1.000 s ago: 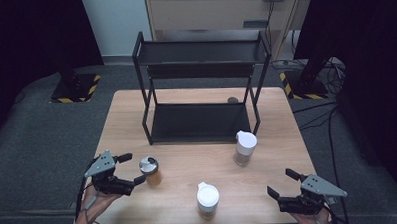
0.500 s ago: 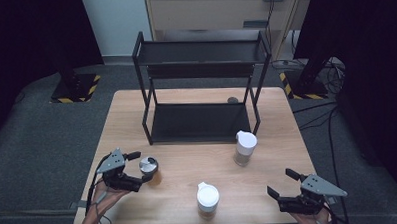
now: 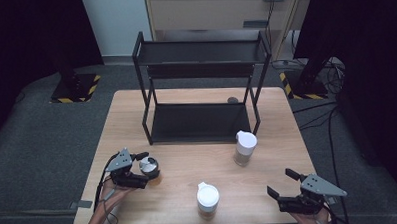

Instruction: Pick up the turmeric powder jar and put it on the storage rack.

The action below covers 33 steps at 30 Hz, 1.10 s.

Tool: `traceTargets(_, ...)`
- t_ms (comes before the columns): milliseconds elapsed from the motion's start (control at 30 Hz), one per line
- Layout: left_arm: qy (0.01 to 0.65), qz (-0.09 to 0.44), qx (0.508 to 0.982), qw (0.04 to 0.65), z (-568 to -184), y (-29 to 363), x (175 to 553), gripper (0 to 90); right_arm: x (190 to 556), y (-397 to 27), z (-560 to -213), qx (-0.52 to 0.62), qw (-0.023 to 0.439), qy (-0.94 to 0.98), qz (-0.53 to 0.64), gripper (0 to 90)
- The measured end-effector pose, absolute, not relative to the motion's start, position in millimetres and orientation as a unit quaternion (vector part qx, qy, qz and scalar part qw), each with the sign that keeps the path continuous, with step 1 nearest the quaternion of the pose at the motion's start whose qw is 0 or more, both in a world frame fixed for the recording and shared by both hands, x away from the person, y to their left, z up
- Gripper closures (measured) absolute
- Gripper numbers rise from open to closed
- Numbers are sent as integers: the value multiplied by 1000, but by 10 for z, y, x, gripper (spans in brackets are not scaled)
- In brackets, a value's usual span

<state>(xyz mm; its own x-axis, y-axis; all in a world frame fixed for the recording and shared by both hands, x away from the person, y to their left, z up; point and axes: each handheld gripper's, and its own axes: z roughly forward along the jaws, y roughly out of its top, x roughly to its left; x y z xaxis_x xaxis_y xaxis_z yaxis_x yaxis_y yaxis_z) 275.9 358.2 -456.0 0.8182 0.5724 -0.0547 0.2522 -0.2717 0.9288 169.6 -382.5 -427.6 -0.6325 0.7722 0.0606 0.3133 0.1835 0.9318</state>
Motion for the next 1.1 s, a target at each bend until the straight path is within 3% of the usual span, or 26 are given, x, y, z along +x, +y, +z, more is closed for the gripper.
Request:
traceTargets(167,252,151,779,554,-4620,3589,2778,332,1698,-3825,-4278,369,219,737,522,77)
traceTargets(667,256,149,770,565,-4604,3548,2789,339,1697,-3830,-4280,369,219,736,524,77)
traceTargets(1100,246,156,770,567,-4308,3406,2909,338,1697,-3834,-4280,368,218,736,525,77)
